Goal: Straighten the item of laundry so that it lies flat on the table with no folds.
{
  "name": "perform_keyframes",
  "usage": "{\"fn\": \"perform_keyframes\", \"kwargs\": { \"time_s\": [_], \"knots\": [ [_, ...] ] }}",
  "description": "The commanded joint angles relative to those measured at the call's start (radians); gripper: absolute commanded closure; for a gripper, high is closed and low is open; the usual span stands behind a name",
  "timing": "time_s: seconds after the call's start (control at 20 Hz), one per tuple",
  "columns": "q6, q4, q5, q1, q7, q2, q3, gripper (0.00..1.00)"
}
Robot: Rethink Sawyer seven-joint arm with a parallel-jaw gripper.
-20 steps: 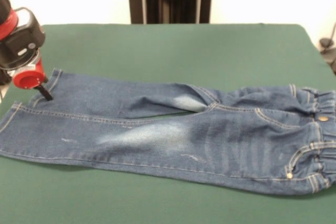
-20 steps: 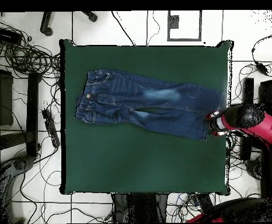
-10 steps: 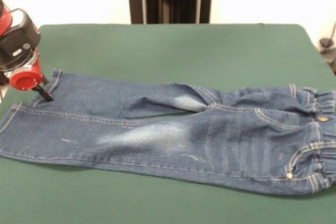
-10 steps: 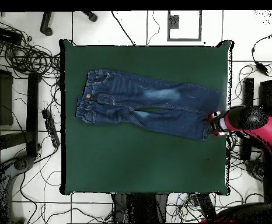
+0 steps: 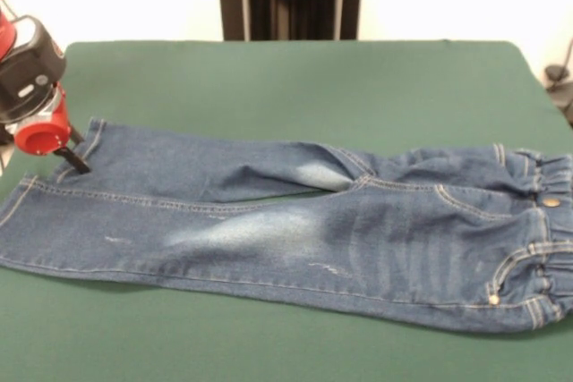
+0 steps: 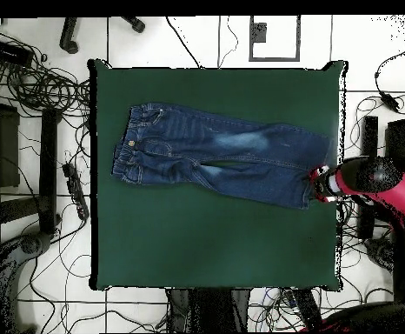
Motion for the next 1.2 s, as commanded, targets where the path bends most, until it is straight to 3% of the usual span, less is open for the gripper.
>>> {"fn": "perform_keyframes", "kwargs": {
  "time_s": [0.05,0.2,0.25,0.95,1.2],
  "knots": [
    [0.046,-0.011,-0.032,0.112,-0.258,0.138,0.114,0.0],
    [0.074,-0.021,-0.037,0.11,-0.274,0.142,0.117,0.0],
    [0.077,-0.022,-0.039,0.112,-0.272,0.141,0.118,1.0],
    [0.073,0.001,-0.037,0.106,-0.268,0.132,0.112,1.0],
    [0.089,0.046,-0.084,0.121,-0.255,0.064,0.059,1.0]
  ]
}}
